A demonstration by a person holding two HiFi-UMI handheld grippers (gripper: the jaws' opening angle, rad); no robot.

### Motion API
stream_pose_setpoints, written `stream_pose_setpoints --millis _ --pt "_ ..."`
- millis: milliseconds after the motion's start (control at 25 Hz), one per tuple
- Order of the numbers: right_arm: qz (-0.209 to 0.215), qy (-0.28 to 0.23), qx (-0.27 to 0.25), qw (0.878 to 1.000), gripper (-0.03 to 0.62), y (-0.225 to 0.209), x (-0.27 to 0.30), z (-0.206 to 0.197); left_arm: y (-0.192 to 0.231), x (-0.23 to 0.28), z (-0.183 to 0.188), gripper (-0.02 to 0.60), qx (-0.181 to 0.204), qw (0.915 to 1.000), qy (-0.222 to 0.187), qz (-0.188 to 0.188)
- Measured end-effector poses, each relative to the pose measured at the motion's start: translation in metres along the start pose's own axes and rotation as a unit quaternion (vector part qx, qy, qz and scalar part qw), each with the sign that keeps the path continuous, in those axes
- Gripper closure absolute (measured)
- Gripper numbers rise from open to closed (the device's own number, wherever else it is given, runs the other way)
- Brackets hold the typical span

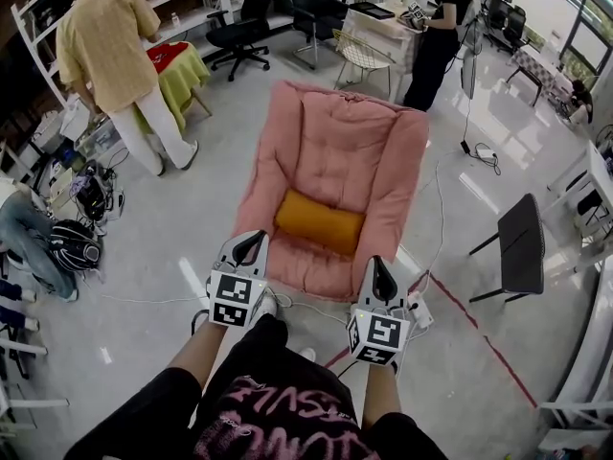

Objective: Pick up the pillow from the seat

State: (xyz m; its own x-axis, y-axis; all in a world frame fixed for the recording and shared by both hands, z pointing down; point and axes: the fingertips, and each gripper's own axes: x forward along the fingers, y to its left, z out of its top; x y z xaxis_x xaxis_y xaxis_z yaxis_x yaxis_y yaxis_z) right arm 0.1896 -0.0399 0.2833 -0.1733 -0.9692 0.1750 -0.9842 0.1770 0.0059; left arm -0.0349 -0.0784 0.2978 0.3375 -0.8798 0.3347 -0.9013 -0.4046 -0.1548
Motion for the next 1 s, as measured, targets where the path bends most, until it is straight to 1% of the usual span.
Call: stream_pose_setpoints --millis 160,360,520,640,840,1000 --pt "-0.006 0.011 -0.011 1.0 0.572 0.001 0.009 0.0 0.006 0.005 0.0 0.571 -0.012 0.9999 -0.001 -0.006" --pt "-0.011 0.011 -0.011 1.0 0.572 0.003 0.015 0.003 0.012 0.014 -0.003 0.571 -0.022 0.9997 0.001 -0.011" --pt "-0.016 0.022 -0.013 1.0 0.572 0.006 0.027 -0.003 0.021 0.022 -0.01 0.571 -0.026 0.9995 0.007 -0.016" --pt "-0.02 0.029 -0.014 0.999 0.572 0.006 0.038 -0.006 0.027 0.031 -0.012 0.571 -0.033 0.9992 0.008 -0.02" --pt "-0.03 0.024 -0.011 0.999 0.572 0.002 0.053 -0.006 0.035 0.05 -0.019 0.571 -0.034 0.9989 0.017 -0.028" --pt "-0.038 0.039 -0.012 0.998 0.572 -0.004 0.071 -0.014 0.039 0.071 -0.02 0.571 -0.036 0.9985 0.021 -0.036"
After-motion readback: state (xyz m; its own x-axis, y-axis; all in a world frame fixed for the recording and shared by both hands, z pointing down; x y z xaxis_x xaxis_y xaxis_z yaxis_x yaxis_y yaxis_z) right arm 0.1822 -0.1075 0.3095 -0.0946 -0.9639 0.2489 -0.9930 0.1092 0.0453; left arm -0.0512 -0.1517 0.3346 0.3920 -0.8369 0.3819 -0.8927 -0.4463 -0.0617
